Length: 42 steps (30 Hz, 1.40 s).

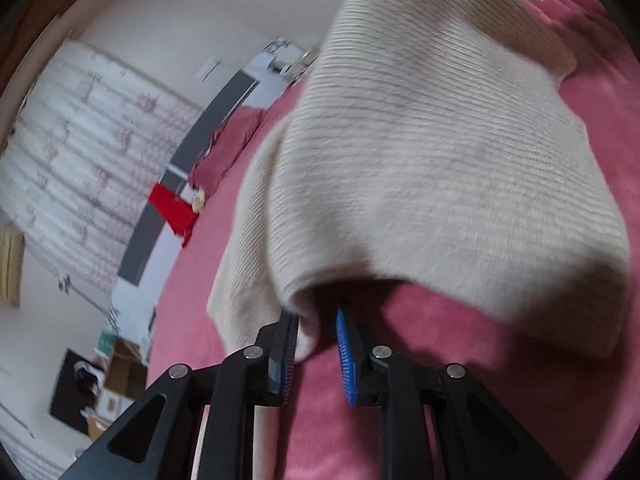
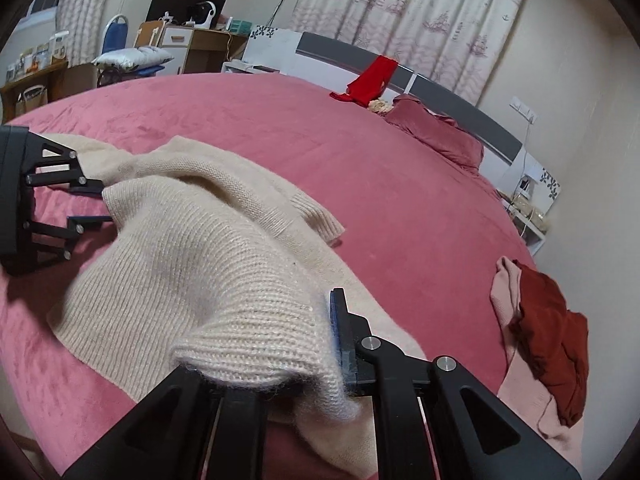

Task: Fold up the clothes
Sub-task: 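Grasp the sweater hem with the left gripper while the right gripper holds the sleeve cuff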

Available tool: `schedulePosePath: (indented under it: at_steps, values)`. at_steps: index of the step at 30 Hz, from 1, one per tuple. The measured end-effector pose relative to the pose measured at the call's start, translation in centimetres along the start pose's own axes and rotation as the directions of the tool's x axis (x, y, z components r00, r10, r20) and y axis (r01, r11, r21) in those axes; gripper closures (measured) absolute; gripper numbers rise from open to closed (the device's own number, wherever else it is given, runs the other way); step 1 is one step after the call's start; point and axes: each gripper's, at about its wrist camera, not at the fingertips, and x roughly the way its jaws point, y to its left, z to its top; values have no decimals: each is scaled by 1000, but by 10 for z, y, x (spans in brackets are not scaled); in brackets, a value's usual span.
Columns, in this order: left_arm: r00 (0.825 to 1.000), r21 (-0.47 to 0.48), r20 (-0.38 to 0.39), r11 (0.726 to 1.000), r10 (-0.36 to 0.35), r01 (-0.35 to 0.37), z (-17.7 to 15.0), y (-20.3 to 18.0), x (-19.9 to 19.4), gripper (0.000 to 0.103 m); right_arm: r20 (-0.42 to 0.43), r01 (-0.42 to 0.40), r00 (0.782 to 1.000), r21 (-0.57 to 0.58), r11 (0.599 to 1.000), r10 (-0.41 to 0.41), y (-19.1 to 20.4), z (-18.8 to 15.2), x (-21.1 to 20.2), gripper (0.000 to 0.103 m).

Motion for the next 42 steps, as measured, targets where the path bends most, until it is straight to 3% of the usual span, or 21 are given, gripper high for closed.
schedulePosePath:
  at_steps: [5, 8, 12, 14, 15, 16, 18, 19, 23, 26, 29, 32, 35, 36, 37, 38, 42]
  values:
    - [997, -60, -53, 996, 63, -66, 14, 11, 23, 78, 5, 19, 1000, -41, 999, -19, 3, -3, 1, 80]
    - [992, -106, -27, 986, 124, -126, 14, 22, 19, 78, 15, 28, 1000, -38, 999, -27, 2, -4, 0, 67]
    - [995, -44, 4, 994, 104, -103, 17, 5, 16, 78, 33, 29, 999, -33, 999, -28, 1, -6, 0, 63]
    - [996, -11, 5, 996, 89, -89, 17, -8, 18, 78, 26, 26, 999, -31, 999, -25, 1, -6, 3, 64]
    - [993, 21, 4, 993, 116, -116, 15, -15, 20, 81, 21, 24, 999, -29, 999, -24, 1, -6, 5, 72]
    - [988, 62, 6, 986, 155, -155, 12, -22, 22, 82, 7, 24, 1000, -26, 999, -24, 2, -6, 8, 91]
    - [980, 125, -13, 973, 198, -194, 9, -36, 26, 99, -18, 12, 1000, -5, 1000, -12, 2, -7, 13, 95]
    - [977, 123, -29, 971, 209, -204, 9, -37, 27, 99, -20, -8, 1000, 30, 1000, 9, 0, -8, 14, 95]
    - [969, 33, -105, 974, 226, -224, 17, -24, 23, 100, -8, -55, 998, 187, 981, 58, -16, -8, 14, 96]
    - [974, -48, -155, 984, 163, -172, 27, -10, 16, 100, 0, -88, 996, 270, 959, 91, -27, -9, 14, 96]
    - [985, -208, -152, 972, 78, -109, 35, 12, -1, 98, 34, -118, 993, 357, 927, 113, -41, -11, 7, 96]
    - [987, -432, -142, 902, -71, 2, 36, 37, -8, 97, 63, -142, 990, 418, 897, 127, -50, -13, 1, 96]
    - [972, -631, -98, 769, -212, 104, 36, 62, -14, 95, 80, -161, 987, 437, 885, 140, -52, -13, -1, 96]
    - [974, -693, -79, 714, -211, 99, 32, 69, -19, 93, 82, -167, 986, 440, 882, 146, -53, -13, -1, 96]
    - [984, -724, -77, 687, -162, 56, 27, 69, -24, 91, 85, -173, 985, 443, 880, 151, -53, -13, -1, 96]
    - [991, -724, -93, 690, -96, -1, 26, 68, -27, 91, 88, -180, 984, 447, 876, 157, -54, -13, -1, 96]
    - [981, -551, -159, 814, 113, -183, 38, 43, -30, 99, 101, -205, 979, 493, 846, 178, -54, -9, -2, 96]
